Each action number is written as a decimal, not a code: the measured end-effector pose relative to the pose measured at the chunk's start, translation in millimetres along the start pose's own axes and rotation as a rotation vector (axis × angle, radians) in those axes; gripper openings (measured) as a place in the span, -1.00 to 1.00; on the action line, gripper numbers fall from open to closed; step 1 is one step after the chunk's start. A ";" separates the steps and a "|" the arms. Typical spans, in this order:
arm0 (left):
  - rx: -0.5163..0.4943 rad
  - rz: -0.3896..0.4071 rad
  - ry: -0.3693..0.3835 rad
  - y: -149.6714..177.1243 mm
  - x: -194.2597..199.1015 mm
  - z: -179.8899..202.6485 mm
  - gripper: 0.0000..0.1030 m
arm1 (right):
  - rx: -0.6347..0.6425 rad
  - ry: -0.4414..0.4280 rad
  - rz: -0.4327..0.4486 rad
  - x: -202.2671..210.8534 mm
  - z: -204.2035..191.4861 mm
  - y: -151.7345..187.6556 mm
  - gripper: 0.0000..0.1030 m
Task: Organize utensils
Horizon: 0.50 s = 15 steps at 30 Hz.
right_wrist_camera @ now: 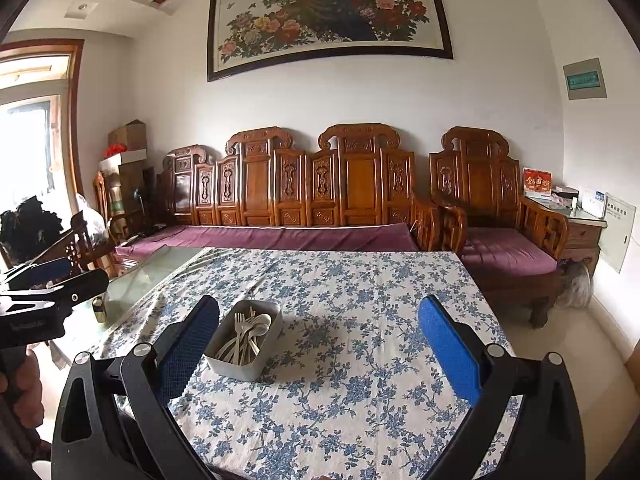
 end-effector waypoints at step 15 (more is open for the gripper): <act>-0.001 -0.008 -0.008 3.3 -0.9 -1.4 0.85 | 0.000 -0.001 -0.004 0.3 -2.5 3.6 0.95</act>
Point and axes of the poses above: each gripper's, at about its wrist camera, not at the fingertips, and x roughly against the way its jaws point, z to its right, y to its underside, the point moved 7 cm from there along -x, roughly the way its jaws point, and after that the axes turned 3 degrees about z, right-handed, at the moved point
